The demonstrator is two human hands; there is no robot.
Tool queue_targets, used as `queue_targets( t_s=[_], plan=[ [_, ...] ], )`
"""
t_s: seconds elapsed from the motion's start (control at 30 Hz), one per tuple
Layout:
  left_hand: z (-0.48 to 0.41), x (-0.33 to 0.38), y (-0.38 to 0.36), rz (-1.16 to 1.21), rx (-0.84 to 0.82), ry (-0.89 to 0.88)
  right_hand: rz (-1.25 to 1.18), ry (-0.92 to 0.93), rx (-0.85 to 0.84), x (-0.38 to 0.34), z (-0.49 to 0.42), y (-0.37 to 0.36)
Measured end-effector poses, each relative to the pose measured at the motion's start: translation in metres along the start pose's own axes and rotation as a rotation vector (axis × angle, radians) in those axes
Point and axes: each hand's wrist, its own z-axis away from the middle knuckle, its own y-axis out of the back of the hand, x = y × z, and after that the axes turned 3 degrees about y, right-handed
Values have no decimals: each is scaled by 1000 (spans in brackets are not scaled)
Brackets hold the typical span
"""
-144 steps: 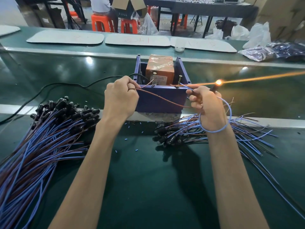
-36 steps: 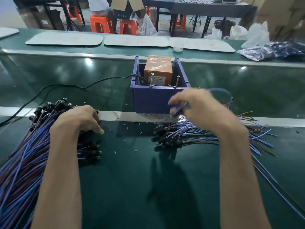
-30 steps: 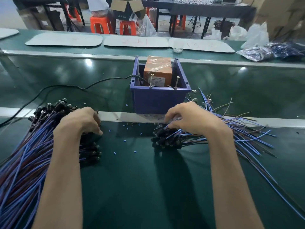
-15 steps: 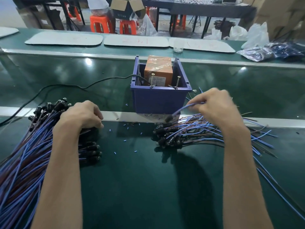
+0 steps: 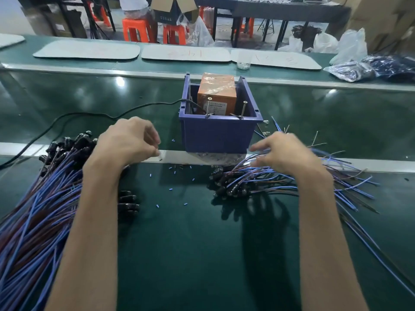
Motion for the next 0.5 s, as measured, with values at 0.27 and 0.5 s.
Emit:
queue_targets(
  t_s=[0.27,0.5],
  plan=[
    [12,36,-11,84,121,-198,66,-28,-58,15,3,8],
    [18,48,-17,103,45,-293,11,-22,-69,23,6,14]
  ],
)
